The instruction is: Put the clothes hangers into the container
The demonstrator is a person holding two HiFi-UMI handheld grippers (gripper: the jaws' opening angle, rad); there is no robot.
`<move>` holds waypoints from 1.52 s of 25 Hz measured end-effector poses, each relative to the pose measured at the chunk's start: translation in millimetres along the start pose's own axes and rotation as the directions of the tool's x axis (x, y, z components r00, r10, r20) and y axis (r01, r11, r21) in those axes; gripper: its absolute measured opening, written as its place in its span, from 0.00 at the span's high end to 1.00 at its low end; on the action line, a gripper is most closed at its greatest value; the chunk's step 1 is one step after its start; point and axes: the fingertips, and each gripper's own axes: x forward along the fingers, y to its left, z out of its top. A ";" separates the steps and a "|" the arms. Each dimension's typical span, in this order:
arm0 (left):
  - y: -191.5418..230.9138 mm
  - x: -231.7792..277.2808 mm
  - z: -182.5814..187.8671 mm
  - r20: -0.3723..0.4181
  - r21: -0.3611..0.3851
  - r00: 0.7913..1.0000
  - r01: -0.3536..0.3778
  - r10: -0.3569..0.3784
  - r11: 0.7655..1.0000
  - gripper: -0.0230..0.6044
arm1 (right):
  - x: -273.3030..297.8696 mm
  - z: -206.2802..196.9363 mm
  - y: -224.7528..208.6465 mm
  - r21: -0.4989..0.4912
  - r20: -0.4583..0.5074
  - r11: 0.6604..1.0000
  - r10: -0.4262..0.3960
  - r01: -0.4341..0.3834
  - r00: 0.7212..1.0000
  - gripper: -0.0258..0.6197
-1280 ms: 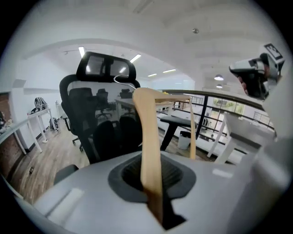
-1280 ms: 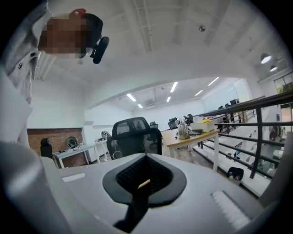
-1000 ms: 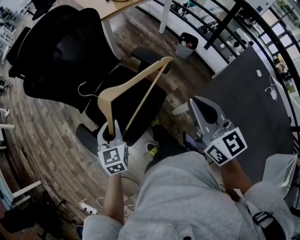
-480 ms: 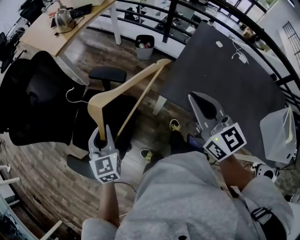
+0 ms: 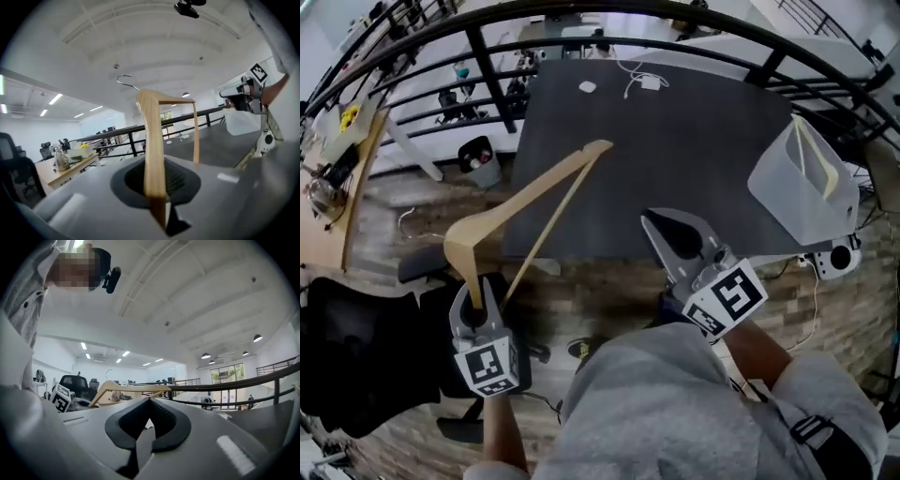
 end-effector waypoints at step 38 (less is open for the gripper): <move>-888.0 240.5 299.8 -0.290 0.956 0.415 0.169 -0.862 -0.239 0.90 | -543.7 -62.2 -392.7 0.190 0.072 0.529 -0.847 0.827 0.526 0.96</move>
